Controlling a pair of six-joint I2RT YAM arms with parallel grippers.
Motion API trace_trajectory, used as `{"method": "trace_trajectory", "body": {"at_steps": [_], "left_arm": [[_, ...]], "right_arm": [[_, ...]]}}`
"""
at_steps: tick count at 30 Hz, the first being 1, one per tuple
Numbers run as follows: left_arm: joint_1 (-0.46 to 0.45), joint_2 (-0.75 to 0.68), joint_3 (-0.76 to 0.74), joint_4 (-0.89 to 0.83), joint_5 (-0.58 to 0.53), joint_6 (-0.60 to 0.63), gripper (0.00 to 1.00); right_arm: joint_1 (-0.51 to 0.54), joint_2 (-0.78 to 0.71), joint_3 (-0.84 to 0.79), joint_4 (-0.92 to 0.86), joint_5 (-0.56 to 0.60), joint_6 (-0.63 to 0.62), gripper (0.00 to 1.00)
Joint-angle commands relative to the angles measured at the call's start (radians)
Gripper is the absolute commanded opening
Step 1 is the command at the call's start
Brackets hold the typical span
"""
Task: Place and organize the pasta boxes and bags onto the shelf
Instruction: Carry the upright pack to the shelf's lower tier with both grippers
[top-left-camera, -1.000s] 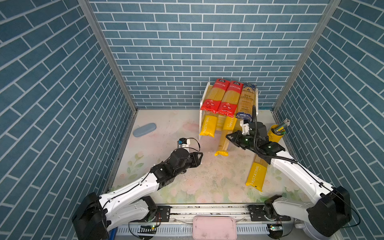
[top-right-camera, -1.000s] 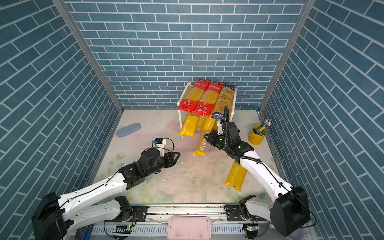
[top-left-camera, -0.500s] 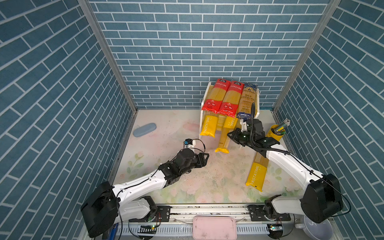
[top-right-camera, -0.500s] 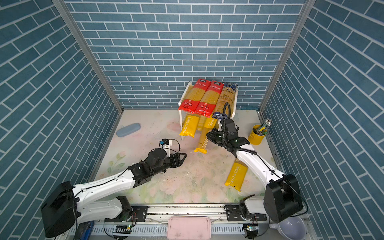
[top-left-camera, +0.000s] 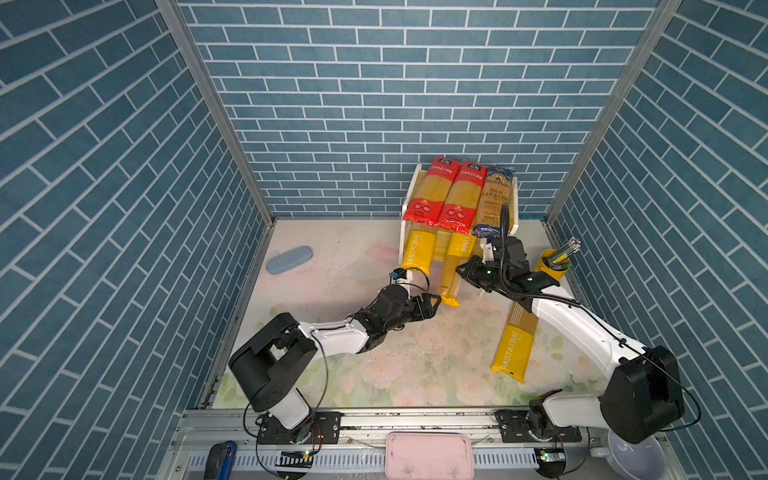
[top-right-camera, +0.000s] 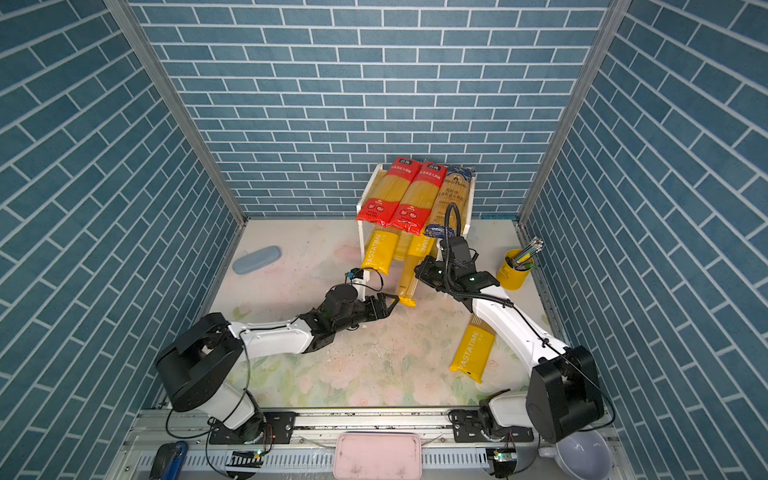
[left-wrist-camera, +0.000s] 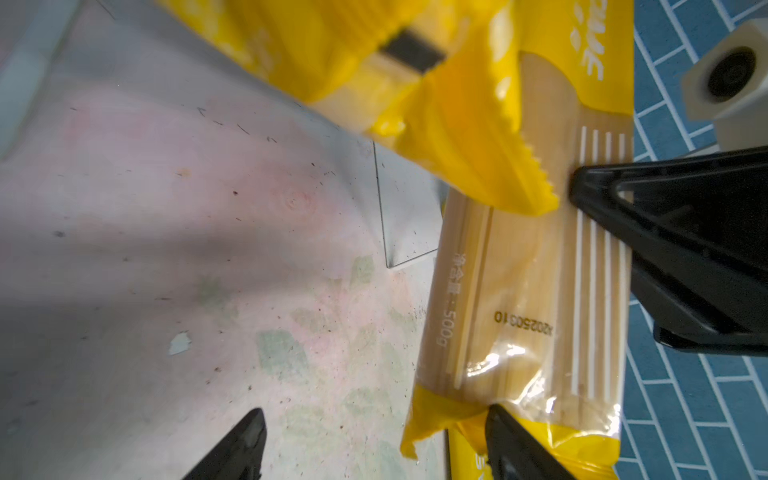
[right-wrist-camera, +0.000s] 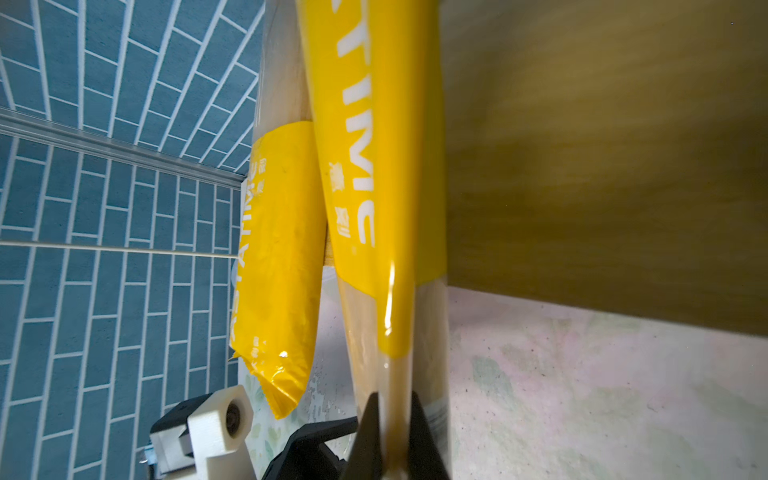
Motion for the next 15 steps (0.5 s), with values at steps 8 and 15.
{"method": "trace_trajectory", "body": {"at_steps": [8, 15], "left_arm": [[-0.028, 0.12, 0.107, 0.266, 0.069, -0.093, 0.79], [-0.028, 0.124, 0.121, 0.34, 0.087, -0.128, 0.7]], "right_arm": [[-0.012, 0.026, 0.073, 0.023, 0.01, 0.007, 0.03], [-0.009, 0.035, 0.076, 0.03, -0.016, 0.018, 0.14]]}}
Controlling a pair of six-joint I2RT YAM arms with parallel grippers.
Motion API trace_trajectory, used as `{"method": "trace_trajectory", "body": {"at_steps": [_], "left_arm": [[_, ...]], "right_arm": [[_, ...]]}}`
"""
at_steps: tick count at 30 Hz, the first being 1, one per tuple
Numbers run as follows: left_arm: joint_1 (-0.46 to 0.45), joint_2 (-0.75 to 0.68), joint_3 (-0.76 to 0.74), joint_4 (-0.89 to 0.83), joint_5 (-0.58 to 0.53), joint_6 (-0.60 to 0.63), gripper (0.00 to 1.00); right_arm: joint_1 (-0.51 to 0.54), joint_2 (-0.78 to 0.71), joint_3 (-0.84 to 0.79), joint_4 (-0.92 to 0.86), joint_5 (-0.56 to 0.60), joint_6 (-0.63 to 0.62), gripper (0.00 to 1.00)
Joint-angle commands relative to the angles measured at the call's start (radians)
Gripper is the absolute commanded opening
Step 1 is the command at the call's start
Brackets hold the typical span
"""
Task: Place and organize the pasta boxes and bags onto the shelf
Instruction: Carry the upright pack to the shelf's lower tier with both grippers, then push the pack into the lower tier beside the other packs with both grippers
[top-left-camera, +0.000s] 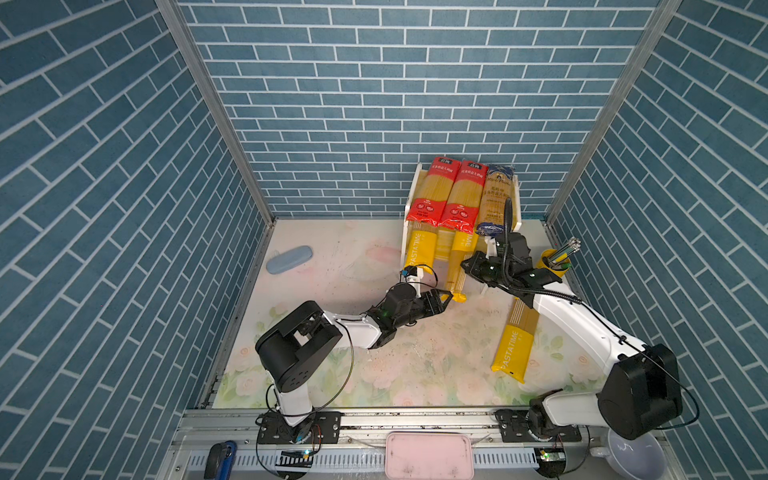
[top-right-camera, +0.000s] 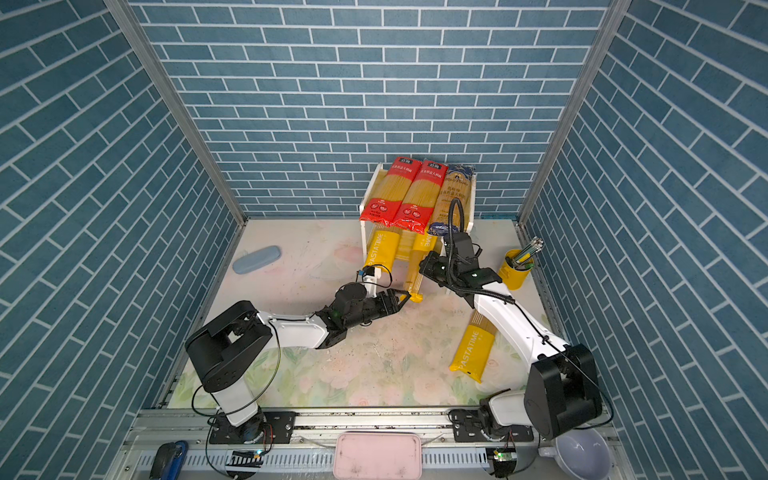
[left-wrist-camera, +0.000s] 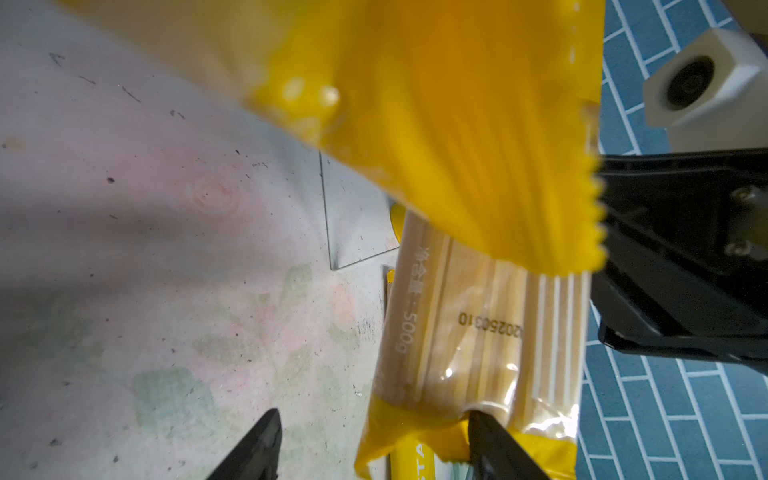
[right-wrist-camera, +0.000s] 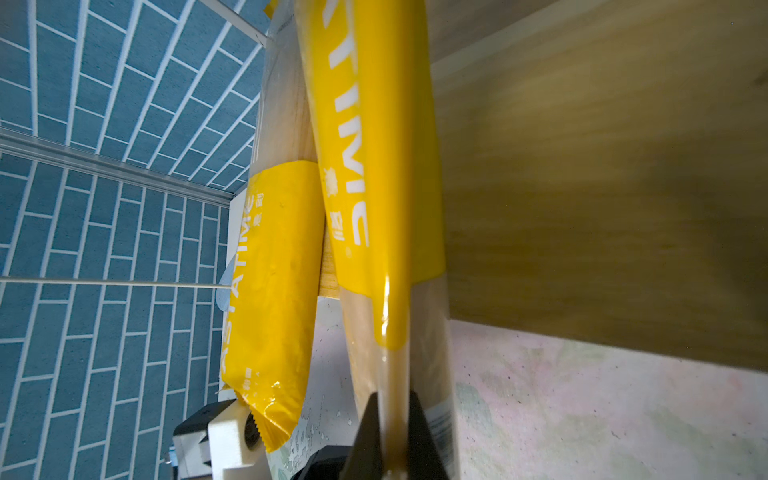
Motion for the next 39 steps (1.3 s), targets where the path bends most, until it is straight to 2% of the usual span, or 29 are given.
{"method": "trace_trajectory", "body": {"at_steps": [1, 7, 17, 25, 32, 39], "left_arm": [[-0.01, -0.017, 0.051, 0.152, 0.017, -0.018, 0.69], [-0.017, -0.051, 0.046, 0.159, 0.016, -0.017, 0.63], [-0.02, -0.058, 0.057, 0.116, 0.006, 0.012, 0.59], [-0.02, -0.05, 0.061, 0.123, 0.014, 0.006, 0.5], [-0.02, -0.041, 0.058, 0.122, 0.012, 0.005, 0.47], [-0.02, -0.037, 0.065, 0.122, 0.017, 0.004, 0.45]], "right_arm": [[0.01, 0.015, 0.049, 0.025, -0.038, 0.056, 0.17], [0.037, -0.01, 0.032, -0.003, 0.002, 0.062, 0.27], [0.097, -0.085, -0.048, -0.066, 0.132, 0.094, 0.31], [0.112, -0.132, -0.1, -0.074, 0.139, 0.106, 0.33], [0.127, -0.174, -0.143, -0.041, 0.139, 0.131, 0.36], [0.132, -0.219, -0.2, -0.024, 0.139, 0.161, 0.43]]}}
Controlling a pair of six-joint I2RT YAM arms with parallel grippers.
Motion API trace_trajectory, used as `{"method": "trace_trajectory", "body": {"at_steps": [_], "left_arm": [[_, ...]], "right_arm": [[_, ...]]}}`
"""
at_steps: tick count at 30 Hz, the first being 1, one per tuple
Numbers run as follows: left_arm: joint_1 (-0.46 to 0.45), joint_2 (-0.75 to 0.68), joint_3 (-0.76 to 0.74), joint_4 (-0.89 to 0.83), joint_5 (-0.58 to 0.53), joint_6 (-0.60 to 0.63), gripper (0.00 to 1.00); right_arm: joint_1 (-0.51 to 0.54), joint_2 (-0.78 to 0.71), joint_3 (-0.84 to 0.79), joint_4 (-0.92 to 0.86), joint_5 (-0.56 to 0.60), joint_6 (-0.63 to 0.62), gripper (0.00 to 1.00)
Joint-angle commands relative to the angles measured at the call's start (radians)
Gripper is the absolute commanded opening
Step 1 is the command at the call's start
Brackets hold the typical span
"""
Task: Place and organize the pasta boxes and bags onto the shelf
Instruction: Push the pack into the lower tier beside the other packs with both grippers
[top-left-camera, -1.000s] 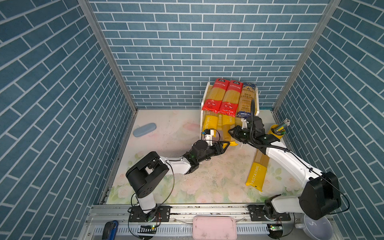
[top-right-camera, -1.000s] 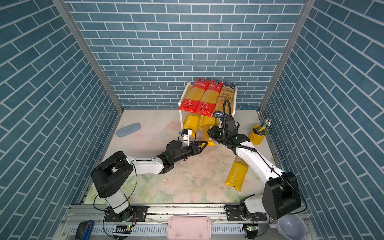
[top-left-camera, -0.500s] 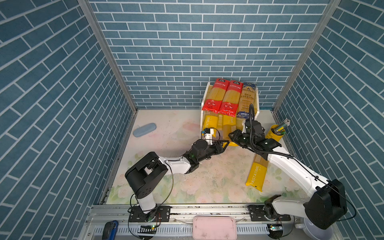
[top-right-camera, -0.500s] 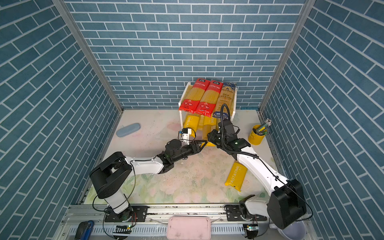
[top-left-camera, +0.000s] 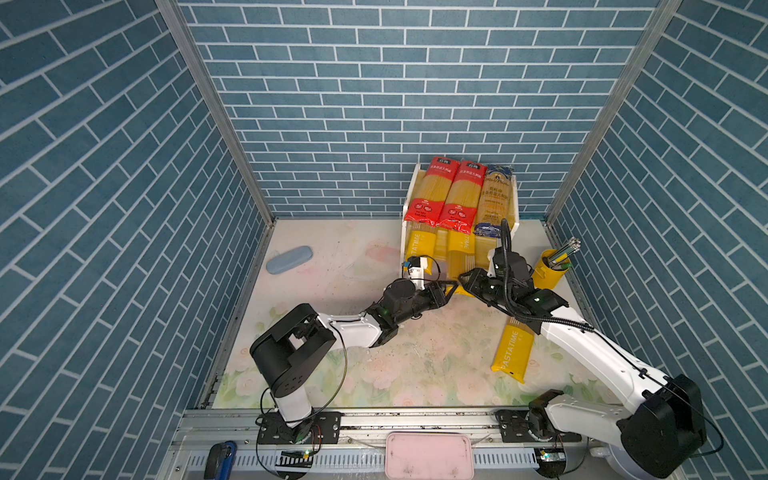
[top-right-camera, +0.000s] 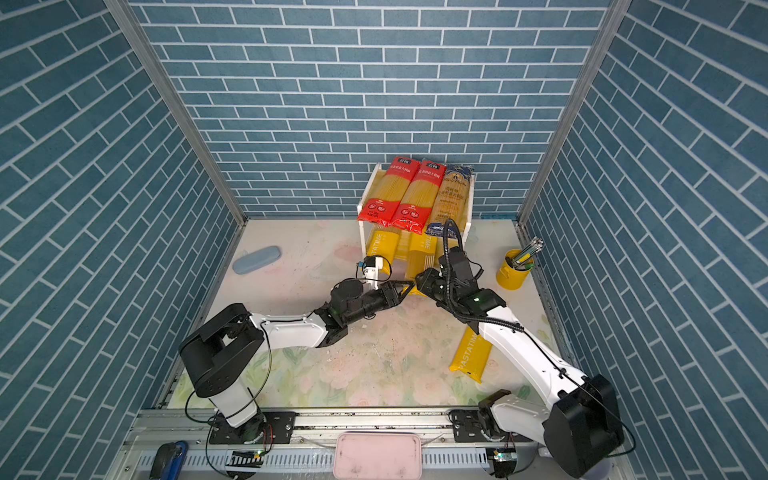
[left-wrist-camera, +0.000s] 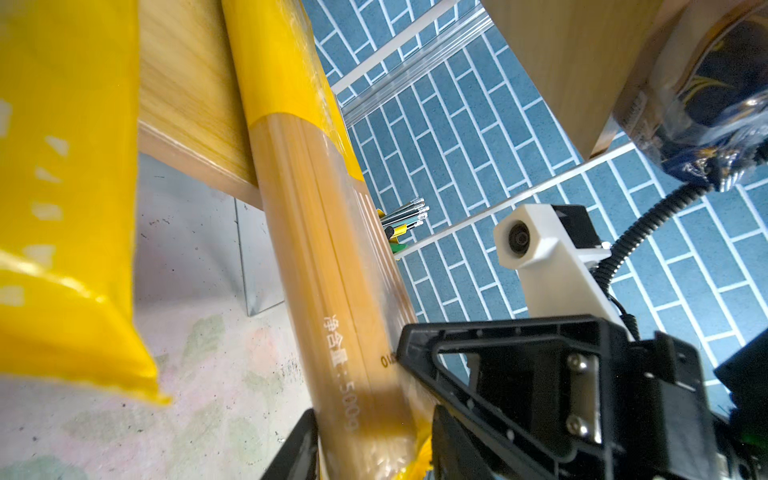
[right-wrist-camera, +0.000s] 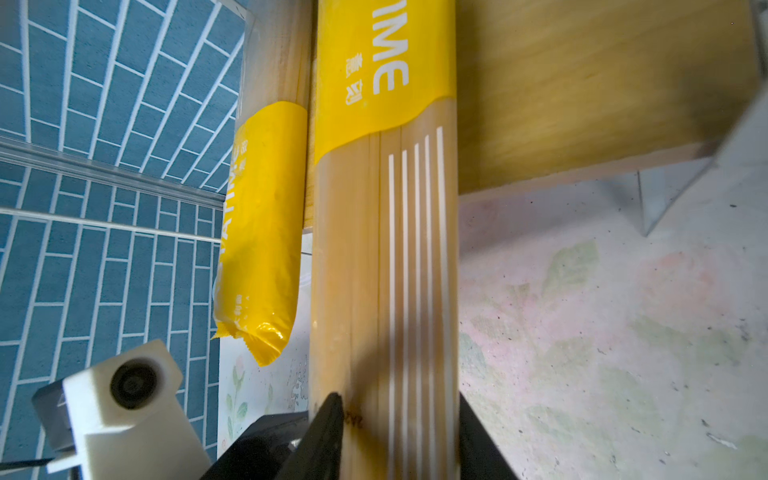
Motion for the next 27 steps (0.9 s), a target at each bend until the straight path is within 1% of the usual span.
{"method": "trace_trajectory", "body": {"at_steps": [1, 4, 6, 14, 18, 21, 24, 27], "left_arm": [[-0.005, 0.003, 0.028, 0.025, 0.011, 0.013, 0.44], [-0.005, 0.006, 0.03, 0.027, 0.013, 0.013, 0.43], [-0.007, 0.008, 0.031, 0.031, 0.014, 0.01, 0.42], [-0.008, 0.005, 0.03, 0.035, 0.014, 0.0, 0.37], [-0.008, 0.006, 0.033, 0.034, 0.014, -0.003, 0.33], [-0.008, 0.008, 0.038, 0.031, 0.016, -0.005, 0.32], [-0.008, 0.006, 0.04, 0.026, 0.016, -0.003, 0.33], [-0.008, 0.008, 0.045, 0.021, 0.017, -0.005, 0.33]], "right_arm": [[0.016, -0.031, -0.041, -0.006, 0.022, 0.038, 0.45], [0.016, -0.039, -0.049, -0.013, 0.032, 0.046, 0.52], [0.016, -0.042, -0.058, -0.014, 0.034, 0.055, 0.54], [0.016, -0.055, -0.101, -0.013, 0.04, 0.092, 0.56], [0.016, -0.082, -0.125, 0.0, 0.04, 0.107, 0.57], [0.015, -0.116, -0.155, 0.053, 0.012, 0.129, 0.58], [0.017, -0.135, -0.191, 0.148, -0.053, 0.172, 0.58], [0.019, -0.136, -0.221, 0.242, -0.088, 0.218, 0.55]]}}
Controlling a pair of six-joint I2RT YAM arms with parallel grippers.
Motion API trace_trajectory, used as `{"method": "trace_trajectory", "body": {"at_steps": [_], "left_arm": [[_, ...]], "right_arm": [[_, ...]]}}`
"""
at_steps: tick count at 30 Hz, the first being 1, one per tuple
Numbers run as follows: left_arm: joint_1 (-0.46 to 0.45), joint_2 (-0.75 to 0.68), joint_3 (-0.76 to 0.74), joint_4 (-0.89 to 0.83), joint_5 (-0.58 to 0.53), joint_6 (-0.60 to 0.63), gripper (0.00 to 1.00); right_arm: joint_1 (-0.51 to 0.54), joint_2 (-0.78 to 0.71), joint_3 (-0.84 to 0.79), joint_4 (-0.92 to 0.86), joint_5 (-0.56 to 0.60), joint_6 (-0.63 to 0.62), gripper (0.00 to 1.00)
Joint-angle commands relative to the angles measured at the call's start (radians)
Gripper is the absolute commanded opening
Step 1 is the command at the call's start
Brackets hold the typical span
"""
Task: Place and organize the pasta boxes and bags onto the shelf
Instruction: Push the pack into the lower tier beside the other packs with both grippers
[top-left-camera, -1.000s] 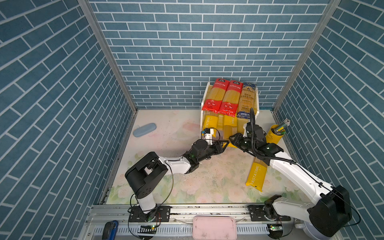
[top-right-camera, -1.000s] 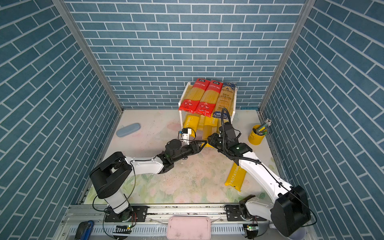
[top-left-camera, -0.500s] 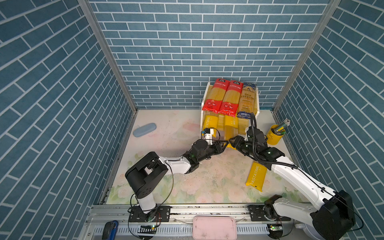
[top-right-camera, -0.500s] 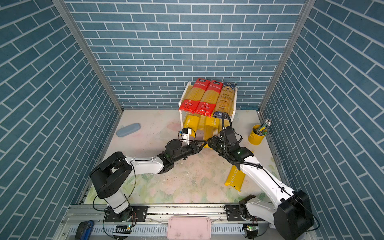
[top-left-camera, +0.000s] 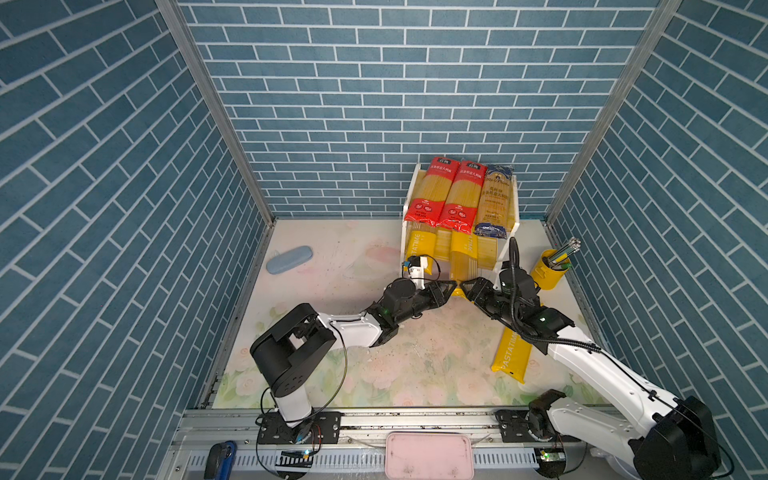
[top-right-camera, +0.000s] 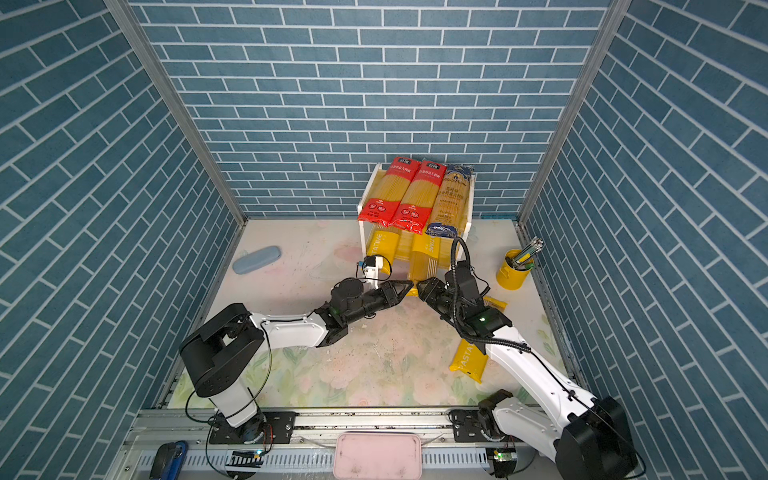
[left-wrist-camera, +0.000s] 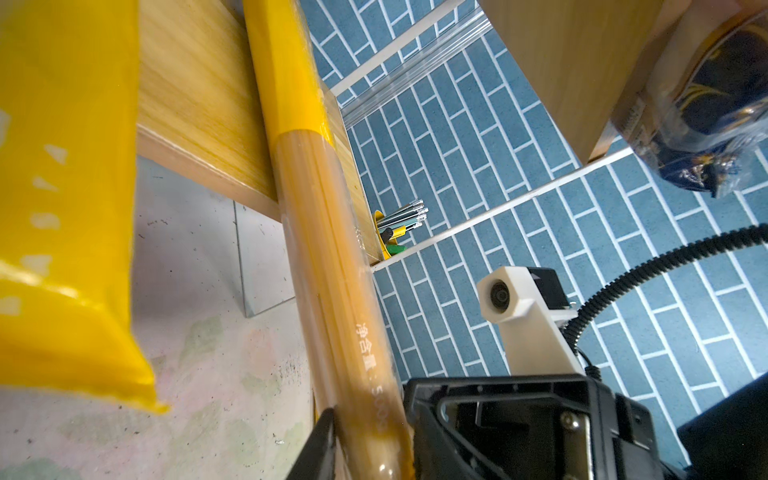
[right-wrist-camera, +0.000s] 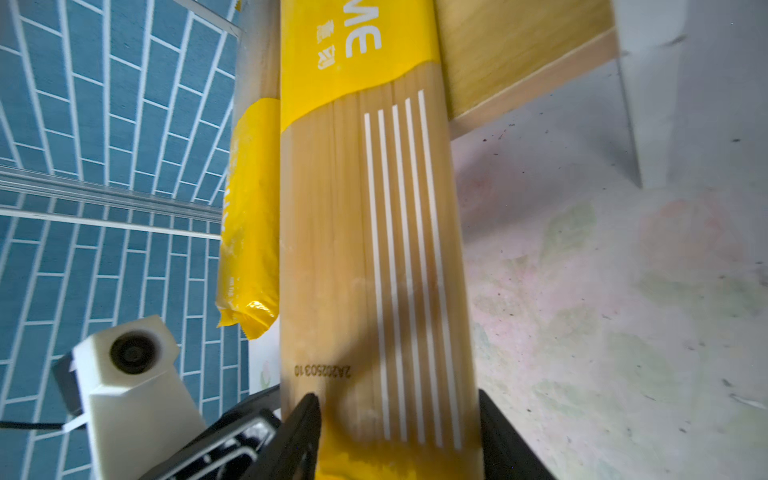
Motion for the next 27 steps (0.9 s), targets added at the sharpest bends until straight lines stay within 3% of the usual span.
{"method": "trace_trajectory", "body": {"at_steps": [1, 5, 11, 16, 27], "left_arm": [[-0.009, 0.005, 0.037, 0.024, 0.019, 0.003, 0.33], [-0.008, -0.006, 0.032, 0.011, 0.018, 0.009, 0.33], [-0.001, -0.035, 0.003, -0.002, 0.001, 0.023, 0.34], [0.023, -0.077, -0.027, -0.02, -0.014, 0.041, 0.36], [0.085, -0.147, -0.076, -0.059, -0.027, 0.055, 0.41]], "right_arm": [[0.012, -0.011, -0.039, 0.116, -0.071, 0.085, 0.54], [0.01, -0.023, -0.046, 0.146, -0.036, 0.079, 0.44], [0.012, 0.027, 0.012, 0.134, -0.057, -0.003, 0.2], [0.01, 0.088, 0.059, 0.153, -0.073, -0.063, 0.09], [0.01, 0.202, 0.185, 0.178, -0.057, -0.138, 0.02]]}}
